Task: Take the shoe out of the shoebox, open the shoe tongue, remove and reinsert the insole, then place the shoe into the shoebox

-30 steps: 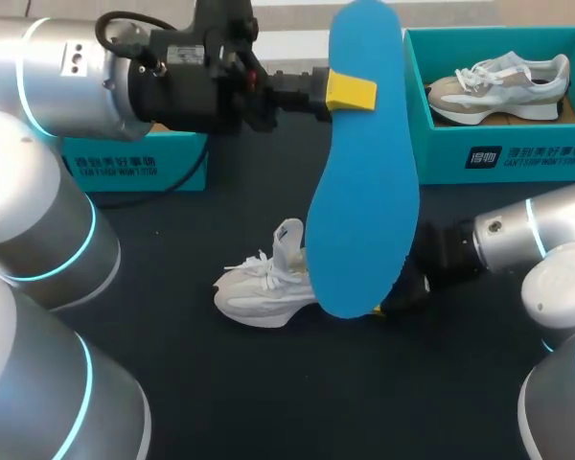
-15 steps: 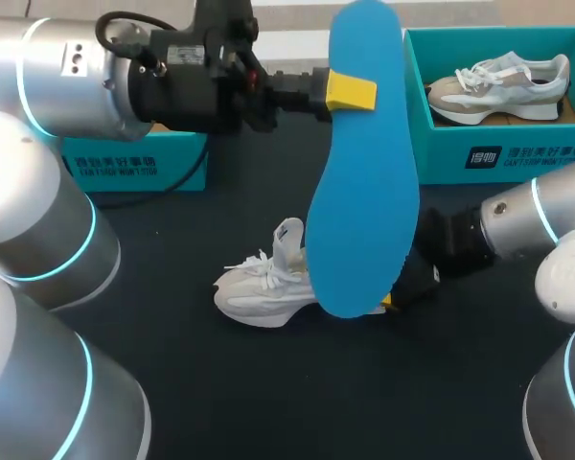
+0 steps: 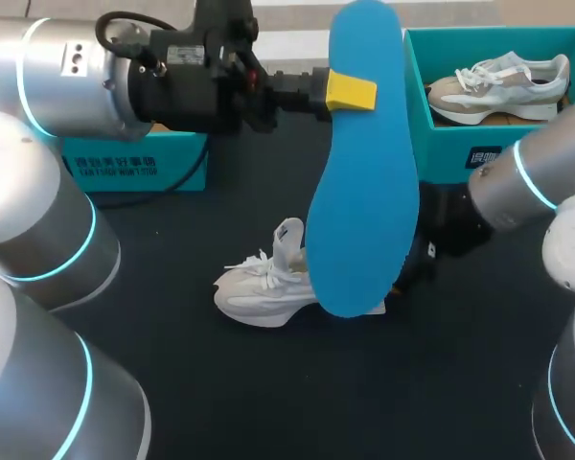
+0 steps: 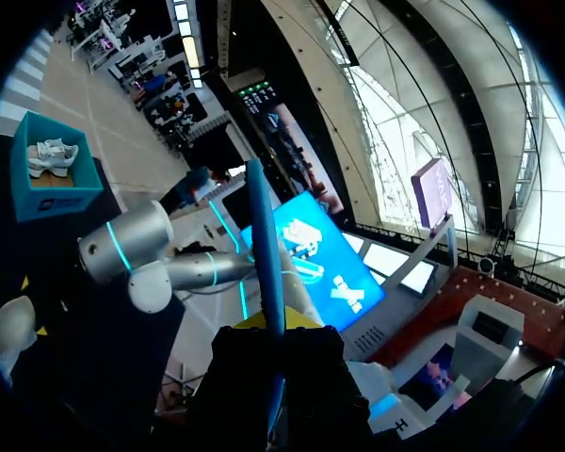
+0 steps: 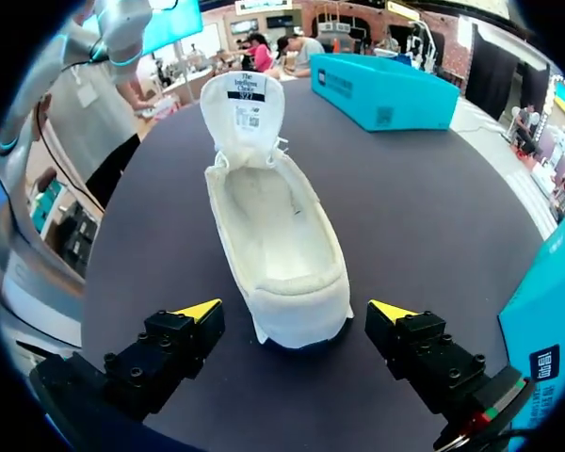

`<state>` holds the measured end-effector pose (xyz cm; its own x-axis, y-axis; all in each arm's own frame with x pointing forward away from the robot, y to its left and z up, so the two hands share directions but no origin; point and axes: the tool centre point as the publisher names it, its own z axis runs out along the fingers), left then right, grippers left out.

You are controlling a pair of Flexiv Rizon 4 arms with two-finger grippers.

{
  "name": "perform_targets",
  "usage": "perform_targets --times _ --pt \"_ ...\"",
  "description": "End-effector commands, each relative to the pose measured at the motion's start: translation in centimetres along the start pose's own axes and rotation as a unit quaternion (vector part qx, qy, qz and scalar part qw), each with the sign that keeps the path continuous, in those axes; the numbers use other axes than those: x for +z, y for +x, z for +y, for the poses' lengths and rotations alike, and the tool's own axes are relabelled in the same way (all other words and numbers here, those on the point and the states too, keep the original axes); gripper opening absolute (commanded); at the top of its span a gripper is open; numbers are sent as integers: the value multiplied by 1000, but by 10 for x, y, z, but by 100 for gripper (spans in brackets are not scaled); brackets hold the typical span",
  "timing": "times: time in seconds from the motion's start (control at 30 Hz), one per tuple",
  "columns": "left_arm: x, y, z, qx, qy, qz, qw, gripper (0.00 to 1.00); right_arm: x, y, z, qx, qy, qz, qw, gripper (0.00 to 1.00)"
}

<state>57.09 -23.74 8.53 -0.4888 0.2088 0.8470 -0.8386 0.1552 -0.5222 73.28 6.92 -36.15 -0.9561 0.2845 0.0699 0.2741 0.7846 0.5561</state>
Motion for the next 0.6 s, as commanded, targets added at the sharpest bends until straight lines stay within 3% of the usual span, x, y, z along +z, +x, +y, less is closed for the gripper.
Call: perform_targets --times 0.03,0.4,0.6 --pt "2 -1 1 0 1 0 1000 0 0 1 4 1 79 -4 997 100" --pt "2 -1 1 0 1 0 1000 0 -8 5 6 -27 100 -12 995 100" --pt "2 -1 1 0 1 0 1000 0 -12 11 16 -46 169 3 985 100"
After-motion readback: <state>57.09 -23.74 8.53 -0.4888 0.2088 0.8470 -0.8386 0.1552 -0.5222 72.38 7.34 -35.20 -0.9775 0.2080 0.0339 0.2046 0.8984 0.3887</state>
